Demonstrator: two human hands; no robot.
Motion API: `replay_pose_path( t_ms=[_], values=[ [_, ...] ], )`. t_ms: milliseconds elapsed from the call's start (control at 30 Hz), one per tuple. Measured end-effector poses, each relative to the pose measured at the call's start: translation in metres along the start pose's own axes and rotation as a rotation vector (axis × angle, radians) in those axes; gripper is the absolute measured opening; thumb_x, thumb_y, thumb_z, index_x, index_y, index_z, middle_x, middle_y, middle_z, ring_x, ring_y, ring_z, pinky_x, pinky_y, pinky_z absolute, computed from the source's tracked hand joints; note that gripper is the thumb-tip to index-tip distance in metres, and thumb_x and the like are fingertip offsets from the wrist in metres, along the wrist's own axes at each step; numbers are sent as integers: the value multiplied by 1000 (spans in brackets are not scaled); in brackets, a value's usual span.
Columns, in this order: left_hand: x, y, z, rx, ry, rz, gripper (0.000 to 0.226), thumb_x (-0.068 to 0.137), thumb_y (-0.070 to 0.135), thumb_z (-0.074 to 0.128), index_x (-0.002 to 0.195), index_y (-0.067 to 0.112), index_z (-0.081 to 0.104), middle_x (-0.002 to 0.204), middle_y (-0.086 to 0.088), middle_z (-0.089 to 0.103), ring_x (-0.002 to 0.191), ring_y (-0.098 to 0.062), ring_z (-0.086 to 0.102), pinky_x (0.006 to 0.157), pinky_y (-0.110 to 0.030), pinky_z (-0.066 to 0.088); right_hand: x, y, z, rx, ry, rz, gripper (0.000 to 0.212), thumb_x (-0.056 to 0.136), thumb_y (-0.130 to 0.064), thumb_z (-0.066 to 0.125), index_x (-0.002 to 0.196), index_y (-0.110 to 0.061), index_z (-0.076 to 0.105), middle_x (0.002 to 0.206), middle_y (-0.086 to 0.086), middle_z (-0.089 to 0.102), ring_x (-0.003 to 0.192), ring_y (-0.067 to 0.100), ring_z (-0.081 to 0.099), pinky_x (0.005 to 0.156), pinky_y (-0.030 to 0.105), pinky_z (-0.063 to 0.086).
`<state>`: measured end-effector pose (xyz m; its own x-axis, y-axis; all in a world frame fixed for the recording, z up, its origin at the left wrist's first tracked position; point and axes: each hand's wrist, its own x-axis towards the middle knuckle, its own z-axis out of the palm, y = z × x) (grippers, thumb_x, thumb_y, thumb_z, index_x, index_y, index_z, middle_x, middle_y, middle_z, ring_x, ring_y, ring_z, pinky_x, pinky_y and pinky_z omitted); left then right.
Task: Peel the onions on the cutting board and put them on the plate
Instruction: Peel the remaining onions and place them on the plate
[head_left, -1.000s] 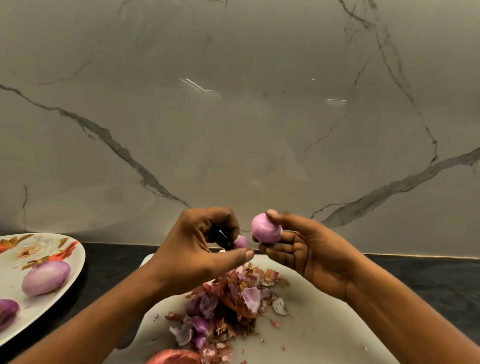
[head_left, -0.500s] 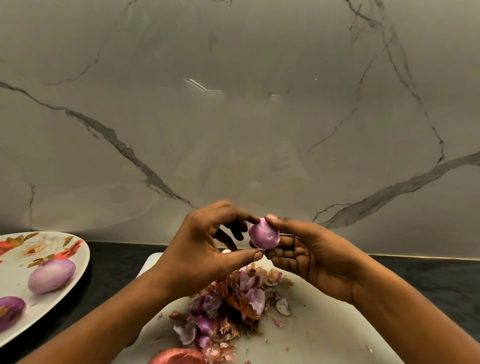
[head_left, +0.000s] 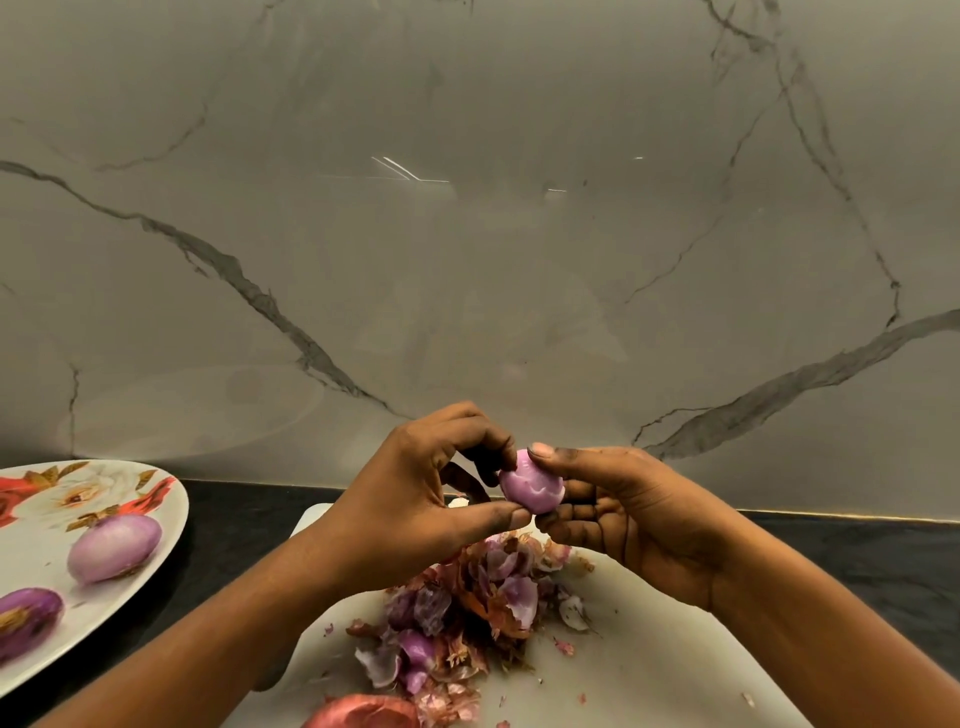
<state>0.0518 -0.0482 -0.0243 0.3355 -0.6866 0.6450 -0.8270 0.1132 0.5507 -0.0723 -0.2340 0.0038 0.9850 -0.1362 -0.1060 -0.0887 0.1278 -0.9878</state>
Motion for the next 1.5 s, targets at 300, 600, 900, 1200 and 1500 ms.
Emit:
replay_pose_path(
  t_ms=[300, 600, 900, 1200, 1500],
  values=[
    [0, 1, 2, 50, 73, 121, 16, 85, 17, 87, 97, 9, 79, 98, 2, 70, 87, -20, 74, 75, -28, 63, 1, 0, -1, 84, 30, 33, 41, 81, -34, 80, 107, -2, 81, 102, 24, 76, 70, 21, 70, 68, 25, 64],
    [-1, 3, 0, 22, 136, 113, 11, 86, 17, 85, 91, 10, 78, 85, 5, 73, 79, -21, 74, 71, -32, 64, 0, -4, -4, 238, 39, 81, 43, 82, -32, 78, 99, 7, 80, 96, 25, 74, 61, 21, 68, 62, 24, 62],
    [-2, 8, -6, -186, 195, 90, 15, 84, 14, 85, 87, 5, 74, 80, -6, 72, 73, -26, 69, 65, -30, 59, -1, -8, -7, 274, 72, 60, 49, 83, -32, 74, 102, 12, 77, 96, 29, 74, 56, 20, 66, 55, 22, 60],
    [-4, 5, -1, -42, 62, 29, 16, 81, 16, 89, 91, 15, 77, 85, 3, 76, 81, -24, 76, 70, -40, 64, 0, -5, -5, 253, 11, 39, 47, 85, -21, 75, 124, 6, 68, 115, 32, 73, 77, 30, 79, 81, 35, 65],
    [-2, 3, 2, 39, 91, 83, 49, 81, 31, 91, 126, 19, 74, 108, 9, 71, 100, -22, 72, 73, -31, 65, -3, -4, 1, 85, 64, 39, 42, 80, -36, 80, 114, -11, 78, 106, 24, 75, 76, 20, 67, 68, 27, 60]
  ],
)
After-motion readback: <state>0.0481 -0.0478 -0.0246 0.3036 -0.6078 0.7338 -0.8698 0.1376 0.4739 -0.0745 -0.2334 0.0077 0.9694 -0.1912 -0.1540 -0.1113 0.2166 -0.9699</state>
